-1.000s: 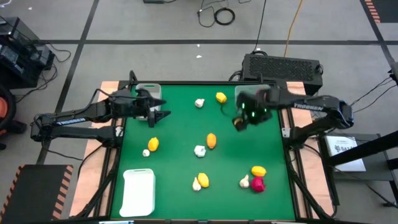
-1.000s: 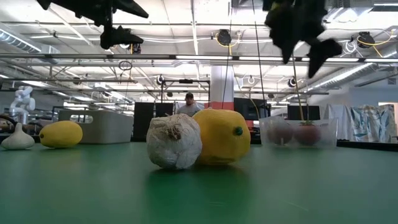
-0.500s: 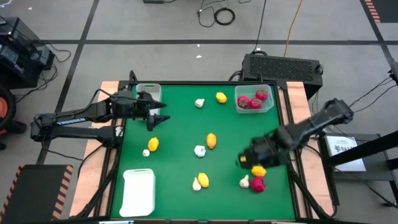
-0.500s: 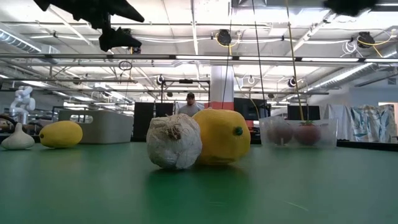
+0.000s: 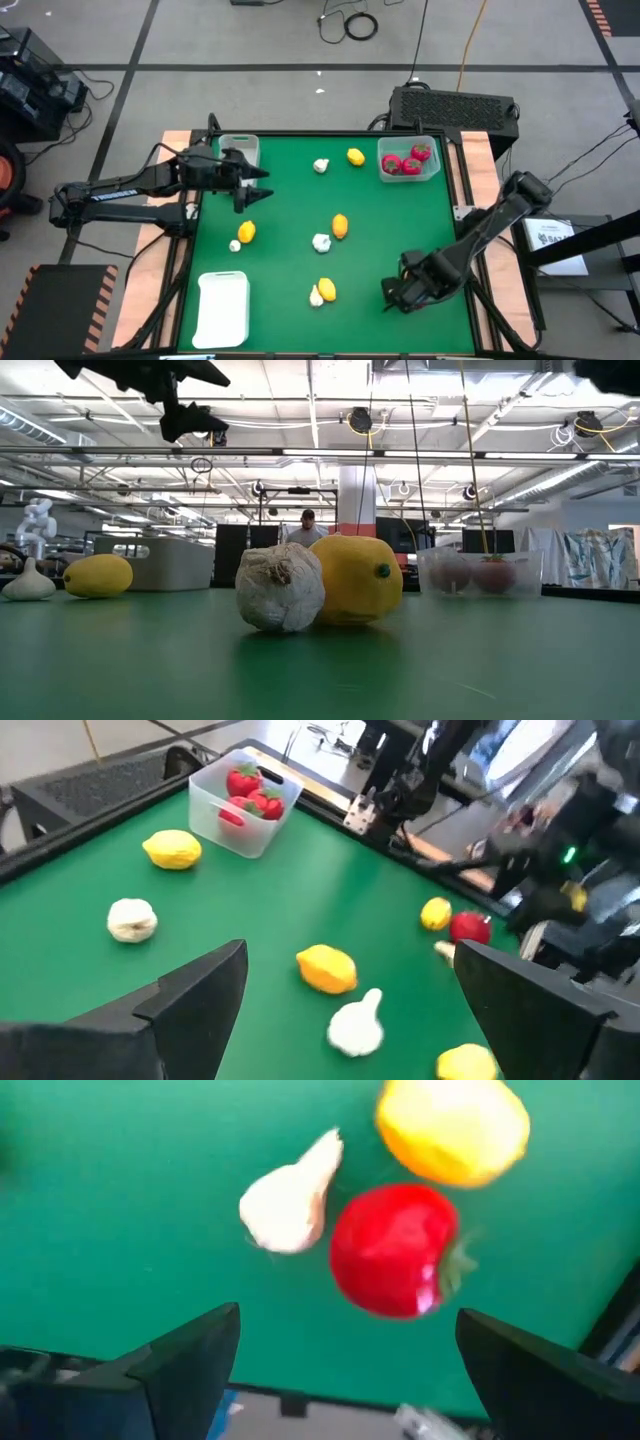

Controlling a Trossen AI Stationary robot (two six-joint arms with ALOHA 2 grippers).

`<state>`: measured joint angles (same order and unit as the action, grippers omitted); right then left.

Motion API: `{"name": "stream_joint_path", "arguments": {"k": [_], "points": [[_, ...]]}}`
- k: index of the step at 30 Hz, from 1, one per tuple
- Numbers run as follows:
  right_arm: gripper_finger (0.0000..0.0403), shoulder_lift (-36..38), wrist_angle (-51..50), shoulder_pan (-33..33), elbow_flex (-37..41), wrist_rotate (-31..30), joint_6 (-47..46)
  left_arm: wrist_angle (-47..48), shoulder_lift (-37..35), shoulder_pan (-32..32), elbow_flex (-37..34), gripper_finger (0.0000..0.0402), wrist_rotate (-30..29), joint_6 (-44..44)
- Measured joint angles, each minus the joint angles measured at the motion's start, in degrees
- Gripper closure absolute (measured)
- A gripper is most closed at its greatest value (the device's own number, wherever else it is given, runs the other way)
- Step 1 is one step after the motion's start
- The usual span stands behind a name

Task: Sort produce into baskets
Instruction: Put the tomato into the transparent bin

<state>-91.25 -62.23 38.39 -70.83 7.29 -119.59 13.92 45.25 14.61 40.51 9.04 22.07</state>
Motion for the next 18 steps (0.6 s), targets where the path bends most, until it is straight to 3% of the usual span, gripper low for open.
{"name": "stream_joint_path", "arguments": {"k": [8,18], "points": [[0.0042,-6.1,-3.3,0.0,0.0,0.2,12.1,-4.2,0.0,0.0,0.0,0.0041,-0.7,10.0],[0.0042,-6.8,-3.9,0.0,0.2,0.3,20.7,-5.9,0.0,-1.4,0.0,0.0041,-2.2,18.1]]}}
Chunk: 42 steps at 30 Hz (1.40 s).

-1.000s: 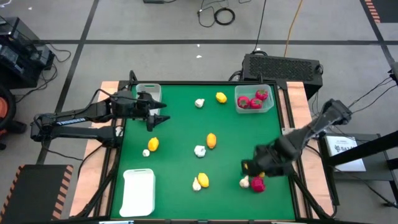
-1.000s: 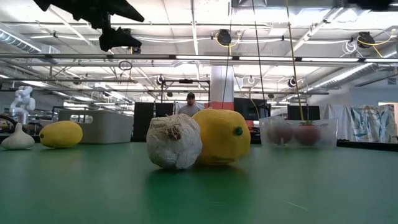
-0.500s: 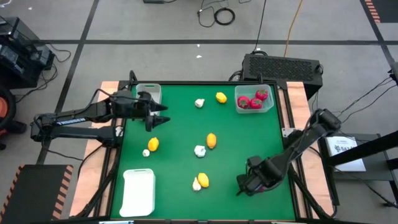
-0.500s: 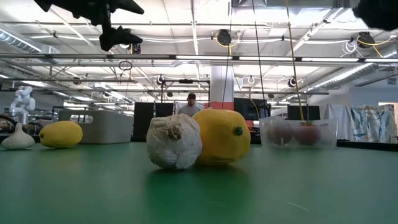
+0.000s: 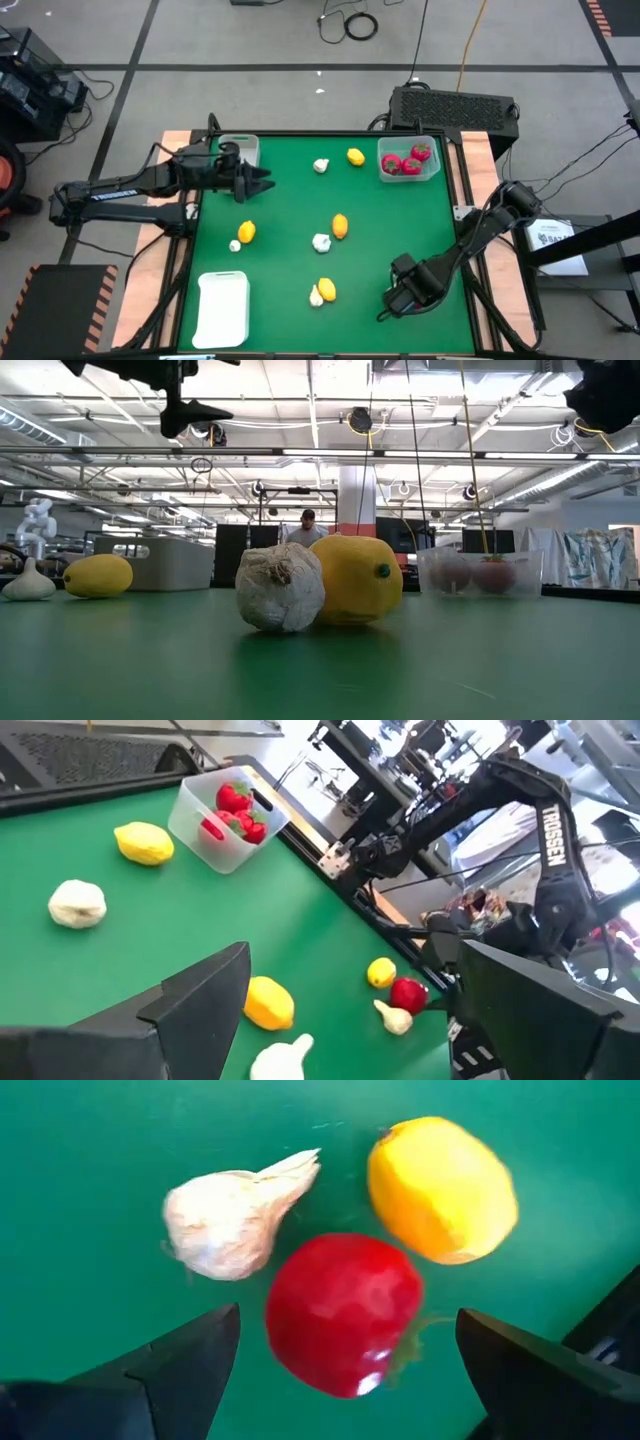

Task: Sort produce into baskets
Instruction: Put the tomato into the transparent bin

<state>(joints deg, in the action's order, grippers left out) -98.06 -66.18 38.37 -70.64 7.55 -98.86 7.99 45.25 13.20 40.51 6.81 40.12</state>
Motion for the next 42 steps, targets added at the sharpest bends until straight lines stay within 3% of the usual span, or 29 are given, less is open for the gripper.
{"name": "stream_joint_path", "arguments": {"k": [15,28,42], "points": [[0.0042,0.0,9.5,0.9,7.3,3.4,3.8,0.0,0.0,-7.3,0.0,0.0041,-7.7,0.1],[0.0043,0.0,13.8,1.1,10.9,7.7,3.0,0.0,0.0,-8.1,0.0,0.0041,-10.3,0.1],[0.0113,0.6,14.0,0.4,8.2,10.5,4.9,0.1,0.1,-8.1,0.0,0.0041,-11.6,-0.5]]}}
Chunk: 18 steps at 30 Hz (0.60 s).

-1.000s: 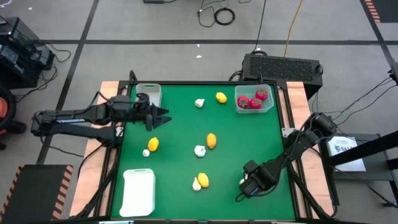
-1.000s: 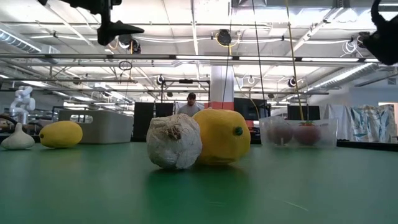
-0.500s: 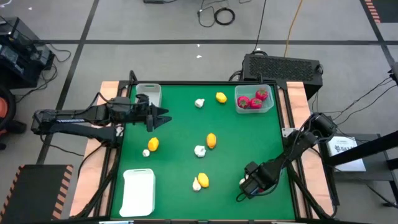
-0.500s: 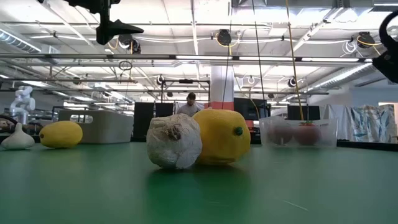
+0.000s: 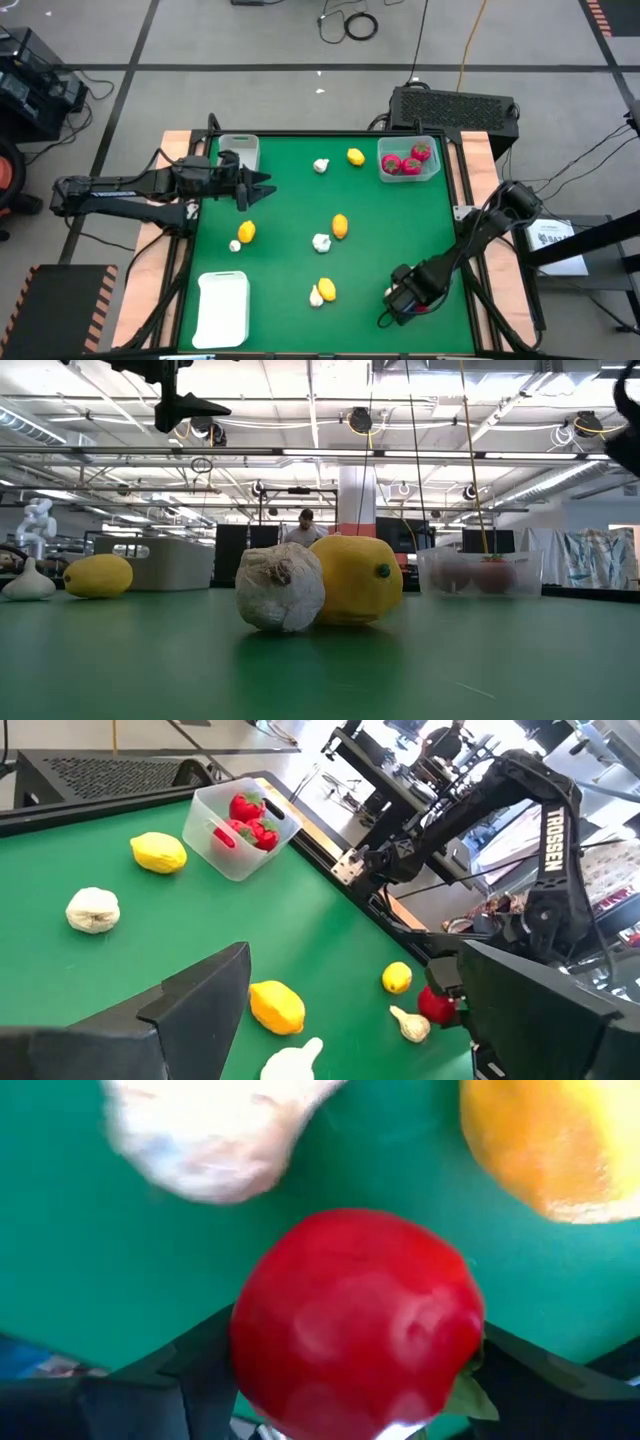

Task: Sort produce into baskets
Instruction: Put the tomato into the transparent bin

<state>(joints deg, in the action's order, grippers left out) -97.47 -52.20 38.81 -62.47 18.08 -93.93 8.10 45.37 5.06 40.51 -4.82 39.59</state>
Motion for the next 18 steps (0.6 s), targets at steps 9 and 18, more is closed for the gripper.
{"name": "stream_joint_path", "arguments": {"k": [9,18], "points": [[0.0113,7.7,-14.0,-3.7,-9.1,-8.6,0.4,0.0,0.4,0.0,0.0,0.0041,-0.2,0.0],[0.0113,17.8,-22.1,-16.9,-12.4,-29.3,4.6,-0.1,0.4,0.0,0.0,0.0041,-0.3,-3.0]]}}
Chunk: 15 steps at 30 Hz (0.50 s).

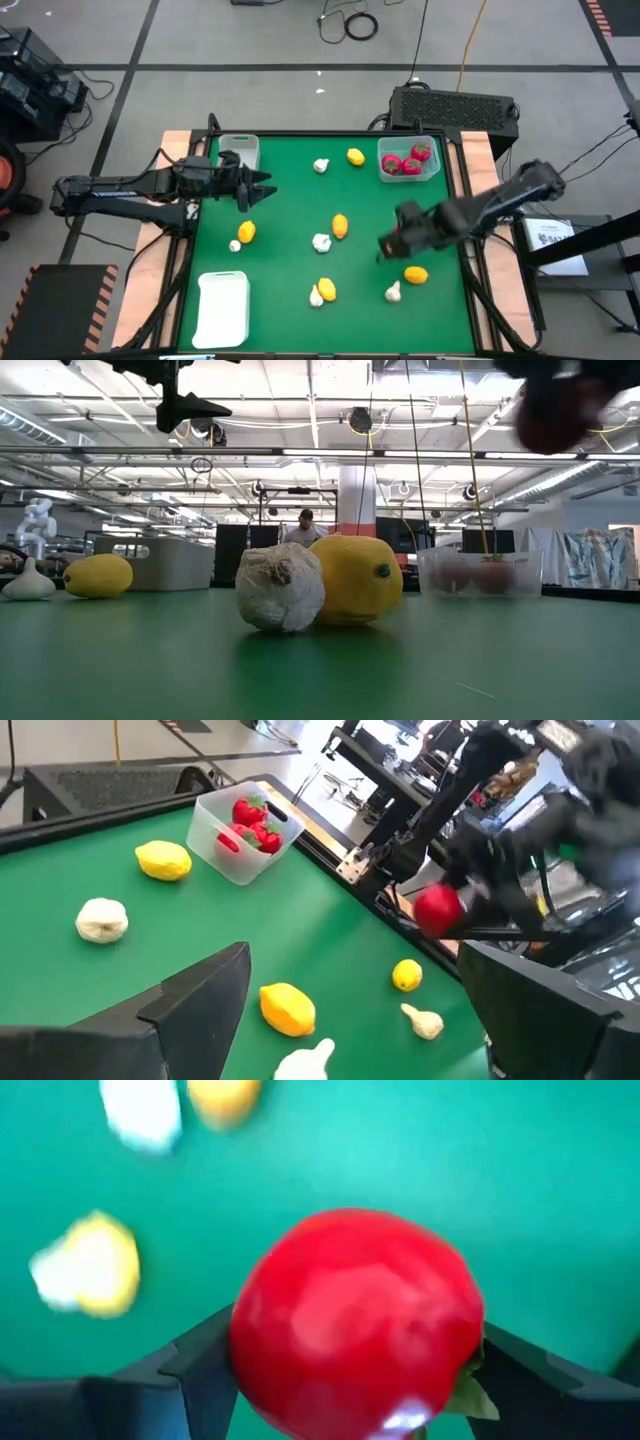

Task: Sort produce into baskets
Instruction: Put the tomato into the transparent bin

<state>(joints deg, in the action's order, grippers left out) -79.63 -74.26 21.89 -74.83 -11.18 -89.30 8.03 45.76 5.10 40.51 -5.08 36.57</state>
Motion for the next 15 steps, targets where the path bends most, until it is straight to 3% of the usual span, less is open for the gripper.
{"name": "stream_joint_path", "arguments": {"k": [5,15], "points": [[0.0113,3.3,0.1,-13.2,0.0,-5.5,9.8,0.1,0.4,0.0,0.0,0.0041,0.0,-4.3],[0.0113,0.9,6.0,-37.6,0.0,-7.0,28.9,7.6,3.8,0.0,0.0,0.0041,0.1,-13.5]]}}
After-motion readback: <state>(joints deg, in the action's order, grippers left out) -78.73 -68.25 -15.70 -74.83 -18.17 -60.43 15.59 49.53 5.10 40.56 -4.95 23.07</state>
